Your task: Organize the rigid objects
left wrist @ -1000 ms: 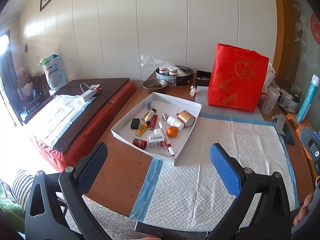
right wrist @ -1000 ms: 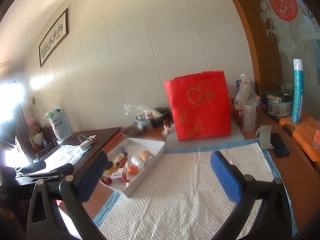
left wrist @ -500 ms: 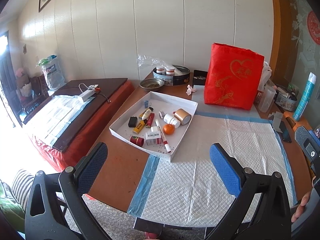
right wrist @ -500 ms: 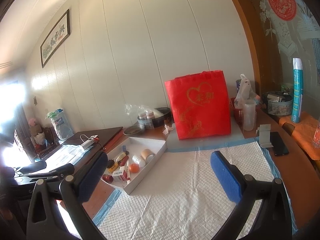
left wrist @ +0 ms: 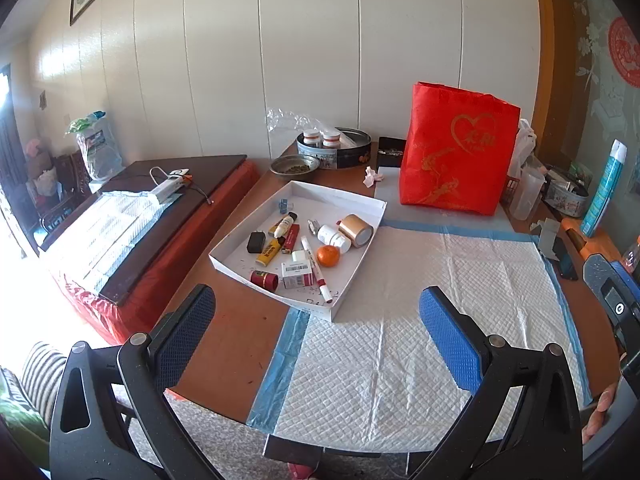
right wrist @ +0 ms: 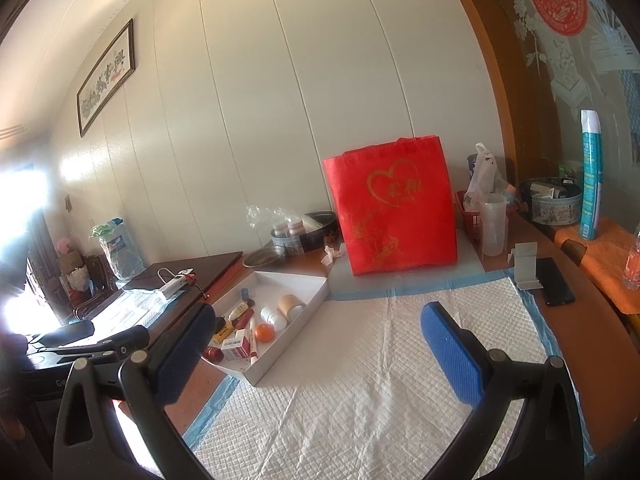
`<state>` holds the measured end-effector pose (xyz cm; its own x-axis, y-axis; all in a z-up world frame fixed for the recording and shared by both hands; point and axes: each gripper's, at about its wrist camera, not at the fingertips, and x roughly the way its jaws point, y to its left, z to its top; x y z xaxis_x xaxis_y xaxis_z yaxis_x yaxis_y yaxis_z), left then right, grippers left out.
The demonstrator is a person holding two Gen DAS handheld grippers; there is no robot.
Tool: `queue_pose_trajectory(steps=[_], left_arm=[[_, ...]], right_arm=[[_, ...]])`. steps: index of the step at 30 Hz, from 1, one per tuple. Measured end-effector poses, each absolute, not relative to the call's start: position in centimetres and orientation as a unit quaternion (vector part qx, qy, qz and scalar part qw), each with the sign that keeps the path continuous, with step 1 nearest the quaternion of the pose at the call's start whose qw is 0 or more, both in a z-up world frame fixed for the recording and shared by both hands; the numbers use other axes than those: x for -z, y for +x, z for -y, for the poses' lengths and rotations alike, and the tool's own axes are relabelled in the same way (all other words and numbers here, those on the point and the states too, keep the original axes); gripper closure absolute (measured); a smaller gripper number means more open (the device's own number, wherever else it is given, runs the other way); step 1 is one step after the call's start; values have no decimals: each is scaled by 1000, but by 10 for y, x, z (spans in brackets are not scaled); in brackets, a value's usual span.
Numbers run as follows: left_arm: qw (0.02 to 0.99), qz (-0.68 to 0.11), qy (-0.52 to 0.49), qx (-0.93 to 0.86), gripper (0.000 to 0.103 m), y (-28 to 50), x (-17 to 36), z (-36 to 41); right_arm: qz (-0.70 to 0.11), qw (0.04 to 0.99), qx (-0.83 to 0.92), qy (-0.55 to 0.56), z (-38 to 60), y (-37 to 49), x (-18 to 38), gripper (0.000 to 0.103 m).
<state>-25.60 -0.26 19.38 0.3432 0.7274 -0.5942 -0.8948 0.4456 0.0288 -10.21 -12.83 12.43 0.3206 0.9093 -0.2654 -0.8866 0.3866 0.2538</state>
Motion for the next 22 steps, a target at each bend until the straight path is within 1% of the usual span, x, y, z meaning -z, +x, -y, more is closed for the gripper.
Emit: queue_pose_trajectory(steps=[22], left_arm=[[808,-274,-153,-499,0,-253,-191,-4]], right_arm=[[-188,811,-554,30,124,-101,-123,0]])
